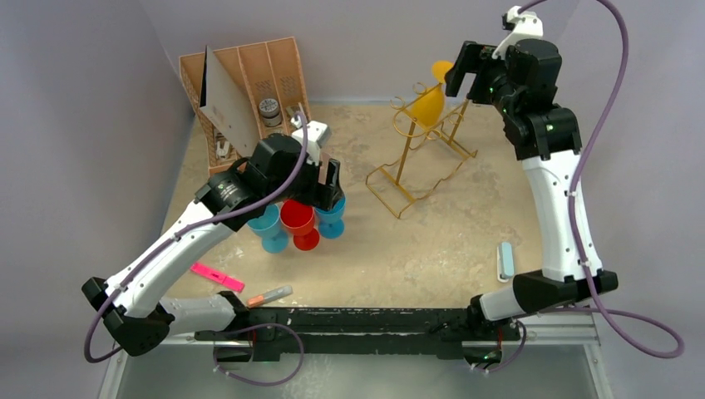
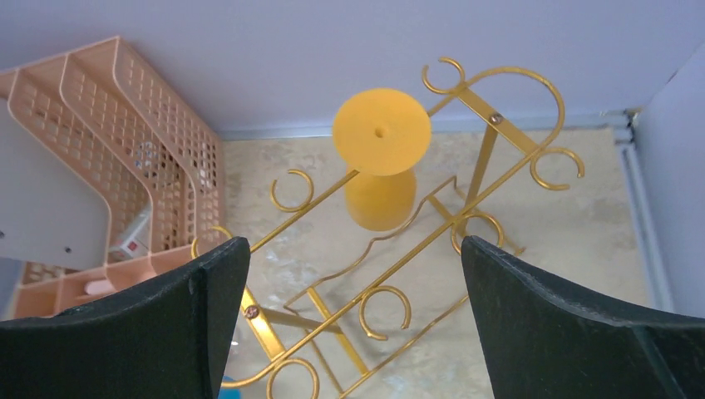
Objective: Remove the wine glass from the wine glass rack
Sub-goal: Pick up the wine glass from the wine rack.
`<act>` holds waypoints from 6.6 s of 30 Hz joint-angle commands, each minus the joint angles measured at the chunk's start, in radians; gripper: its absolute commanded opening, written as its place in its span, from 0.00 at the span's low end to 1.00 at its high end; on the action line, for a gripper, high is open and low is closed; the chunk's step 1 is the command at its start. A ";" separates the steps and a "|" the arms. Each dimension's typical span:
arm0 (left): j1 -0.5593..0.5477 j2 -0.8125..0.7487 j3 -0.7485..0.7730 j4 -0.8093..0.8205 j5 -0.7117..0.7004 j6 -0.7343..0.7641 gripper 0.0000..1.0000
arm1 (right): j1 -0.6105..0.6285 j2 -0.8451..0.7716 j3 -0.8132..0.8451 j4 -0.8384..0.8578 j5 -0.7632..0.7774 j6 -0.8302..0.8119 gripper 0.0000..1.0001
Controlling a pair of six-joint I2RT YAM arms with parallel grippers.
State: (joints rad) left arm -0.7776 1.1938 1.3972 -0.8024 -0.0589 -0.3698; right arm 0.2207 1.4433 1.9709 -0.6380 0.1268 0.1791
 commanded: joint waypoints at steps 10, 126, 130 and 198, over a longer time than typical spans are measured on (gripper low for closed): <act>0.093 -0.043 0.016 -0.075 0.069 -0.013 0.78 | -0.219 0.164 0.002 0.169 -0.347 0.472 0.78; 0.093 -0.097 0.013 -0.113 0.239 -0.069 0.78 | -0.320 0.233 -0.337 0.719 -0.541 1.191 0.00; 0.093 -0.100 0.011 -0.112 0.239 -0.070 0.78 | -0.320 0.239 -0.337 0.744 -0.549 1.222 0.00; 0.093 -0.109 0.005 -0.076 0.231 -0.092 0.78 | -0.256 0.352 -0.065 0.757 -0.776 1.103 0.00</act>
State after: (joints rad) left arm -0.6865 1.1061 1.3987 -0.9215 0.1783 -0.4530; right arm -0.0483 1.7935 1.8313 0.0120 -0.5526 1.2968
